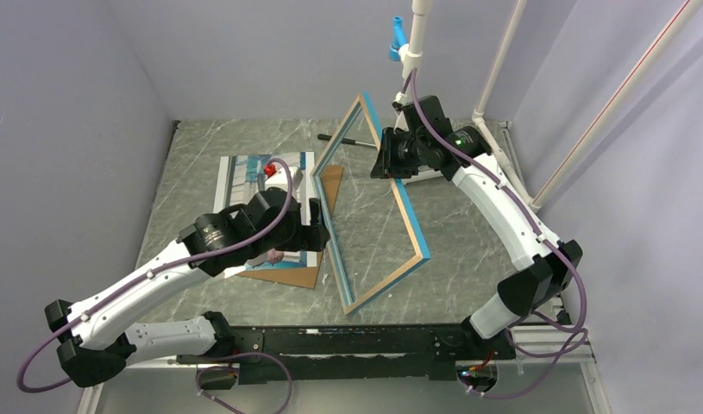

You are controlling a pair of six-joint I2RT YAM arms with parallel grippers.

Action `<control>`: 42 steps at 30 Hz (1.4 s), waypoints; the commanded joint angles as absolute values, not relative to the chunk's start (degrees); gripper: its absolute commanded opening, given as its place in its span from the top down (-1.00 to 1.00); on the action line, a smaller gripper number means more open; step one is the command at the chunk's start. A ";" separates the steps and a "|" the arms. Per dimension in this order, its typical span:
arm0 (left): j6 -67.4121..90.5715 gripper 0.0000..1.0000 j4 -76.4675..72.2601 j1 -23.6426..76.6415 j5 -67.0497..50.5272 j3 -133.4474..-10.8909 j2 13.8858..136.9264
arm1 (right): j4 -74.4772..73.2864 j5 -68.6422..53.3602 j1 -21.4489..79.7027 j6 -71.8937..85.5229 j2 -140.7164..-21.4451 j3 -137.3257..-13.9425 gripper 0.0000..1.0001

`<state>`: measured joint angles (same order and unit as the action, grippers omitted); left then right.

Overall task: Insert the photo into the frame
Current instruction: Turn over the photo frame at the center of the board.

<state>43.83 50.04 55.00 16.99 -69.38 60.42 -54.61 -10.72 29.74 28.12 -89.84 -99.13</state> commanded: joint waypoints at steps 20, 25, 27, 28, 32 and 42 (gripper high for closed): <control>46.34 -0.93 50.25 44.78 15.18 -59.04 53.20 | -29.62 -30.93 22.40 44.48 -65.89 -74.32 1.00; 46.00 -0.84 46.74 41.89 10.99 -55.56 52.52 | -20.94 -33.20 22.24 51.69 -60.53 -59.94 1.00; 45.76 -0.79 45.52 41.01 9.67 -54.46 52.75 | -17.31 -33.56 22.26 54.03 -58.67 -55.03 1.00; 45.72 -0.77 44.89 40.58 9.14 -53.95 53.00 | -15.72 -33.55 22.31 54.74 -58.06 -52.98 1.00; 45.70 -0.72 42.43 39.49 7.41 -51.13 53.60 | -14.06 -30.69 22.29 53.17 -56.85 -47.52 1.00; 46.74 -0.63 36.21 36.09 3.86 -43.08 57.07 | -10.19 -23.65 21.55 48.89 -57.96 -38.54 0.91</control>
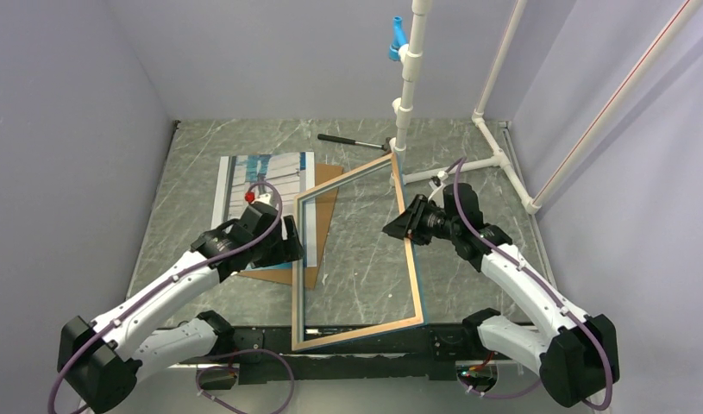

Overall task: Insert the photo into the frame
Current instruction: Turn over the photo frame at the center of the board.

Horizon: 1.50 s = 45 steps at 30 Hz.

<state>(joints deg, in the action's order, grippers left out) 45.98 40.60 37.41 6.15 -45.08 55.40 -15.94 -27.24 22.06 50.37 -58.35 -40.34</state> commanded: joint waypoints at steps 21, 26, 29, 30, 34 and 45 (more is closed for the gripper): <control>46.57 -0.32 24.70 34.72 -1.07 -35.71 73.36 | -15.38 -14.65 20.91 35.54 -70.66 -40.38 -0.97; 46.13 0.21 21.19 34.85 -2.38 -34.59 77.90 | -15.70 -13.22 20.89 35.15 -68.77 -38.46 -0.99; 46.21 0.78 21.17 35.10 -2.07 -34.86 79.40 | -17.06 -11.59 20.91 34.55 -68.62 -38.23 -0.99; 46.18 0.92 21.30 35.19 -2.00 -35.03 79.44 | -17.48 -10.61 20.91 34.23 -68.47 -38.11 -0.99; 45.34 1.00 23.90 35.32 -0.32 -36.90 77.73 | -19.52 -7.62 20.84 32.76 -67.87 -38.78 -0.99; 45.11 1.00 27.18 35.37 -0.18 -41.42 74.29 | -22.50 -5.47 18.17 30.76 -67.24 -41.03 -0.99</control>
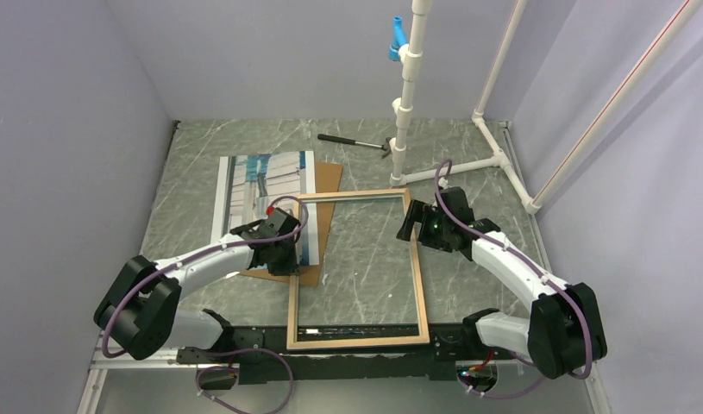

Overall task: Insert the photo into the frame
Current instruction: Turn over the photo frame at the center of the board.

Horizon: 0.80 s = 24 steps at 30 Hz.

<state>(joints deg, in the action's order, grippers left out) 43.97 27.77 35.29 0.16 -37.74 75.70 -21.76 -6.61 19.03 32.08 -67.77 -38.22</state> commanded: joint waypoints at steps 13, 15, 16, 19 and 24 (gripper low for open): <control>45.14 1.00 30.73 35.24 2.56 -48.90 79.94 | -29.13 -6.14 15.64 28.76 -61.68 -42.82 -1.00; 43.93 1.00 30.88 35.24 2.56 -50.20 80.41 | -30.14 -6.93 15.56 28.65 -59.86 -43.38 -0.99; 43.65 1.00 31.64 35.22 3.31 -51.09 80.68 | -30.63 -7.39 15.48 28.59 -58.93 -43.57 -0.99; 42.99 1.00 32.76 35.16 4.55 -52.83 81.77 | -32.27 -8.36 15.47 28.48 -56.23 -44.46 -0.99; 44.27 1.00 29.90 35.08 3.09 -52.97 83.25 | -35.24 -12.24 15.35 27.16 -53.83 -47.23 -0.99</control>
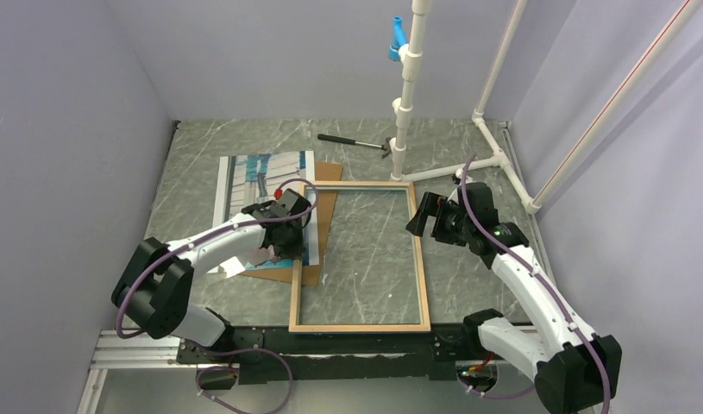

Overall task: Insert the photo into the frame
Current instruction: Turn over the photo frame at the center of the board.

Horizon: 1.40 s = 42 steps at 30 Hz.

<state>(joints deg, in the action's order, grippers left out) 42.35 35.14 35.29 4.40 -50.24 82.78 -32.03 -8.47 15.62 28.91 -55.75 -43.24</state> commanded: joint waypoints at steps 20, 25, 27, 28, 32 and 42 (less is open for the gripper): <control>55.65 1.00 17.84 36.90 -2.17 -54.64 88.32 | -36.84 -22.23 15.38 28.78 -47.50 -48.15 -0.99; 58.93 1.00 19.09 40.83 1.83 -59.09 91.90 | -37.26 -22.75 15.33 28.70 -48.44 -48.66 -0.99; 59.83 1.00 20.49 42.29 3.24 -61.93 94.17 | -37.49 -22.68 15.37 28.80 -48.52 -48.90 -0.99; 60.29 1.00 21.22 43.00 3.89 -63.19 95.34 | -37.57 -22.63 15.38 28.89 -48.51 -48.95 -0.99; 62.42 1.00 24.94 44.34 7.36 -66.17 98.58 | -37.58 -22.64 15.34 29.05 -48.21 -48.92 -0.99; 65.73 1.00 27.14 47.22 13.15 -73.45 103.26 | -35.41 -24.04 15.35 29.49 -49.88 -47.43 -0.99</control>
